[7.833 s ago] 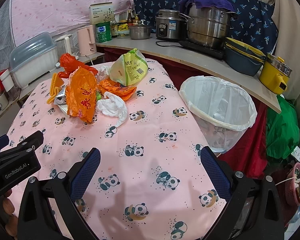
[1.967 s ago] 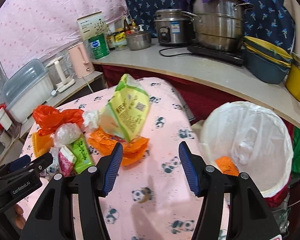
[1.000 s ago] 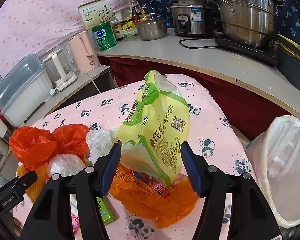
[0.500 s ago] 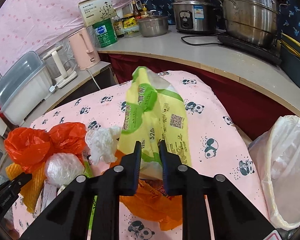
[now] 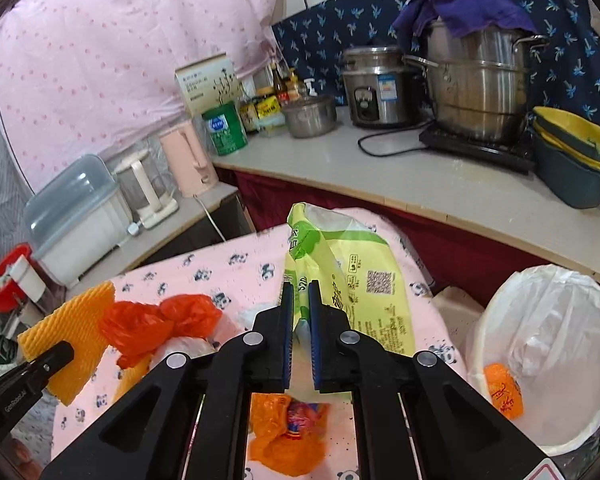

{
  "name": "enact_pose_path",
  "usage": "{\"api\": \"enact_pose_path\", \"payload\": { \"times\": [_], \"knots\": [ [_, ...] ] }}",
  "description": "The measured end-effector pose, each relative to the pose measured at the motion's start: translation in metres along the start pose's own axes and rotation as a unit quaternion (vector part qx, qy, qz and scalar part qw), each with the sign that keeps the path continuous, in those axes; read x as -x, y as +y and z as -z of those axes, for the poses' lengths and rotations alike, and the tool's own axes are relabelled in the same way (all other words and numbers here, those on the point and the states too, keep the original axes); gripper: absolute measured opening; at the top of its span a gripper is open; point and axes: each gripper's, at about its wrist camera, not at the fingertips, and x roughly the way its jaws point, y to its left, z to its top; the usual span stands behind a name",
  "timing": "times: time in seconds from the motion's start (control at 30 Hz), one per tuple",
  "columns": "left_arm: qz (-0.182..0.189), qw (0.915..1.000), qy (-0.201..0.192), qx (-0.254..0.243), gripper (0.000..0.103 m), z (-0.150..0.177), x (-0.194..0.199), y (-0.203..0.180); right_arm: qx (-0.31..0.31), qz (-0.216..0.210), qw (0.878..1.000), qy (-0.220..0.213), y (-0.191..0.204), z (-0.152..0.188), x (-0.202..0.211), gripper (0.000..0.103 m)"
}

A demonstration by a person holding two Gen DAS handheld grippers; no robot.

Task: Collect trash
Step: 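Grasp the yellow-green snack bag with the right tool while the left grasps an orange foam net, then carry the snack bag and foam net over the white-lined bin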

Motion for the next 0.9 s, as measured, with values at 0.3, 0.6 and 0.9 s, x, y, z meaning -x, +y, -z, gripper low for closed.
{"api": "enact_pose_path", "payload": {
  "times": [0.3, 0.6, 0.9],
  "knots": [
    [0.056, 0.9976, -0.023, -0.033, 0.010, -0.008, 0.031, -0.065, -0.005, -0.004, 0.999, -0.049, -0.018, -0.019, 0.058, 0.007],
    [0.113, 0.9912, -0.010, -0.069, 0.010, 0.005, 0.029, -0.150, -0.029, 0.027, 0.996, -0.076, -0.074, -0.023, 0.100, 0.007],
    [0.173, 0.9789, 0.028, -0.104, 0.010, 0.031, 0.009, -0.240, -0.077, 0.080, 0.991, -0.074, -0.162, -0.008, 0.124, 0.007]
  ]
}}
